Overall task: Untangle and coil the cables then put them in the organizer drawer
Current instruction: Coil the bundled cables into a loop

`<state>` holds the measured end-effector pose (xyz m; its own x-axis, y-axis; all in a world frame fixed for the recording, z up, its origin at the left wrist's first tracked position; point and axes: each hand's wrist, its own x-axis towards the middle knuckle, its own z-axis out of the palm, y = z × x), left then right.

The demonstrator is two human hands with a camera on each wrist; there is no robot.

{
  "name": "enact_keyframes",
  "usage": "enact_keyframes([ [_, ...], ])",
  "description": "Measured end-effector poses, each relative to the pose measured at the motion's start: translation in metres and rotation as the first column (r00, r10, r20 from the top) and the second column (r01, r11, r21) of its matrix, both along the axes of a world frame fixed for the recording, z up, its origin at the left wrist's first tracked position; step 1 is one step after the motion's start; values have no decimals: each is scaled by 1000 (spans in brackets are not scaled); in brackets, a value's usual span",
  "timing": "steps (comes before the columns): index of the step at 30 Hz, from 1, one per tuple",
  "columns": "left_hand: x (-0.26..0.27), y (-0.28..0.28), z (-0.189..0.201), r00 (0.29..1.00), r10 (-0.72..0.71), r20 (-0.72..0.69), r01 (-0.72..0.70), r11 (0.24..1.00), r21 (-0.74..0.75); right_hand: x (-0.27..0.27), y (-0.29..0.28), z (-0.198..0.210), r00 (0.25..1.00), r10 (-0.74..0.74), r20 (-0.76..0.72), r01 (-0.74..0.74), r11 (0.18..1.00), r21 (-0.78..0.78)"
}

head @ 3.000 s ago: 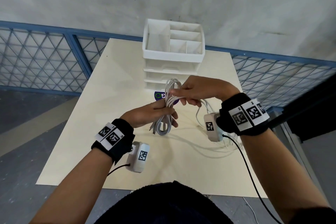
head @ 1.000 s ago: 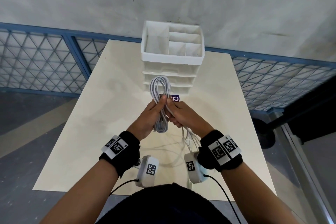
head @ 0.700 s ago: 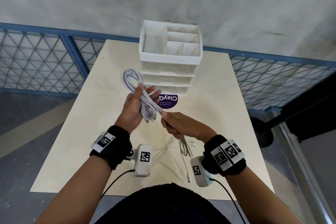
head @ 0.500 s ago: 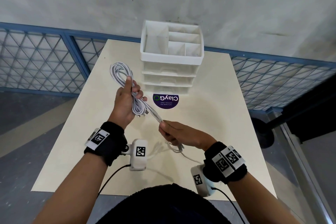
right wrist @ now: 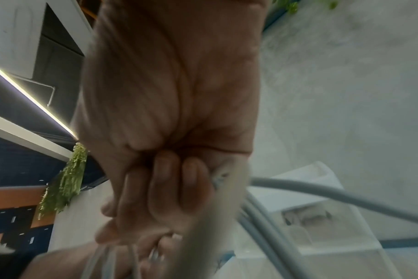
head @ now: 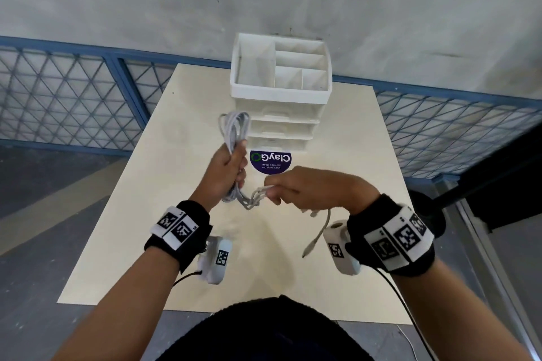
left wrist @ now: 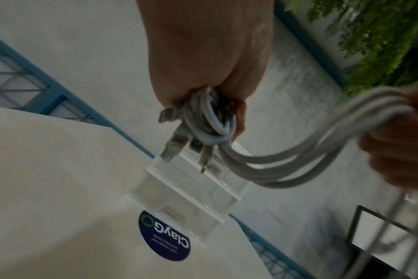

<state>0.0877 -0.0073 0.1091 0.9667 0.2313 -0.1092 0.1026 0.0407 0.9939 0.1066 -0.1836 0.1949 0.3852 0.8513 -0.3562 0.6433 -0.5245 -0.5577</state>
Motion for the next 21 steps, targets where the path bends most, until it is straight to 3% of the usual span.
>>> enact_keyframes([
  [3, -7, -23, 5, 981, -196, -1, 196, 980, 37, 12, 8, 11, 1000, 14, 9, -15, 999, 32],
  [6, -12, -36, 11, 959, -280, -48, 273, 955, -115, 27, 9, 11, 999, -29, -14, 30, 999, 43],
  [9, -19, -43, 12, 926, -369, -74, 361, 927, -107, 37, 6, 10, 997, -80, -13, 81, 995, 50],
  [16, -18, -44, 10, 913, -396, -102, 361, 898, -252, 37, 3, 16, 986, -169, 8, 169, 985, 32],
  [21, -27, -45, 19, 852, -522, -28, 523, 852, 24, 38, 7, 24, 976, -216, 8, 216, 976, 34],
])
